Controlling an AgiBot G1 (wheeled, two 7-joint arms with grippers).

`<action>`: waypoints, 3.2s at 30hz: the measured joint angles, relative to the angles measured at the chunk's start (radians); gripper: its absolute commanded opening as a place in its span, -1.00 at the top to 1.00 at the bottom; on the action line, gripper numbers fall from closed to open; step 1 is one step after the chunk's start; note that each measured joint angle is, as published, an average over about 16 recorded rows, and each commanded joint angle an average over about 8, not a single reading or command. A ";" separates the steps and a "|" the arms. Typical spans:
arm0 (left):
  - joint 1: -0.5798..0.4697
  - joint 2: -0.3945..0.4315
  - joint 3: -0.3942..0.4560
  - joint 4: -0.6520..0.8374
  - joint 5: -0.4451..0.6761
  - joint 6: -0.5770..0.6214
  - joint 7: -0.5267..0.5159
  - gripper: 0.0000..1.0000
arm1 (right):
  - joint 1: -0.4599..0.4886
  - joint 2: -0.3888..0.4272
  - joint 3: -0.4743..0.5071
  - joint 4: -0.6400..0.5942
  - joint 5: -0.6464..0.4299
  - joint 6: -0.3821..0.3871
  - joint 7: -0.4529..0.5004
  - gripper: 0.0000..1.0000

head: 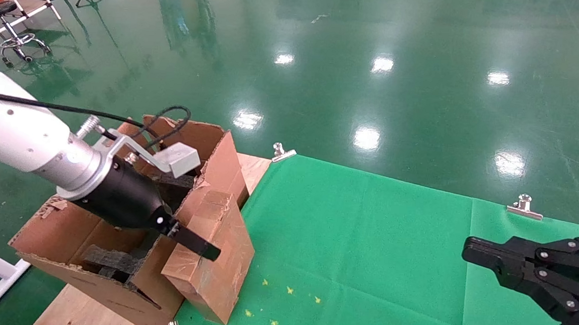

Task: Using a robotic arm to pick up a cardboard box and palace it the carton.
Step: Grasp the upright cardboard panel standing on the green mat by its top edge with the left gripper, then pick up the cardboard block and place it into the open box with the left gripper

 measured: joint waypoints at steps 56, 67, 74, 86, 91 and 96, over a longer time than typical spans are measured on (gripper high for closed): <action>-0.132 -0.026 -0.050 0.134 -0.082 -0.042 0.070 1.00 | 0.000 0.000 0.000 0.000 0.000 0.000 0.000 -1.00; -0.356 -0.045 -0.115 0.440 0.017 -0.065 0.324 1.00 | 0.000 0.000 -0.001 -0.001 0.001 0.000 0.000 -1.00; -0.427 -0.054 -0.091 0.649 0.149 -0.085 0.512 1.00 | 0.000 0.000 -0.001 -0.001 0.001 0.000 0.000 -1.00; -0.390 -0.042 -0.050 0.989 0.231 -0.166 0.771 1.00 | 0.000 0.000 -0.001 -0.001 0.001 0.000 -0.001 -1.00; -0.351 -0.022 -0.045 1.101 0.234 -0.219 0.843 1.00 | 0.000 0.000 -0.001 -0.001 0.001 0.000 -0.001 -1.00; -0.307 0.003 -0.043 1.184 0.234 -0.282 0.890 1.00 | 0.000 0.000 -0.001 -0.001 0.001 0.000 -0.001 -1.00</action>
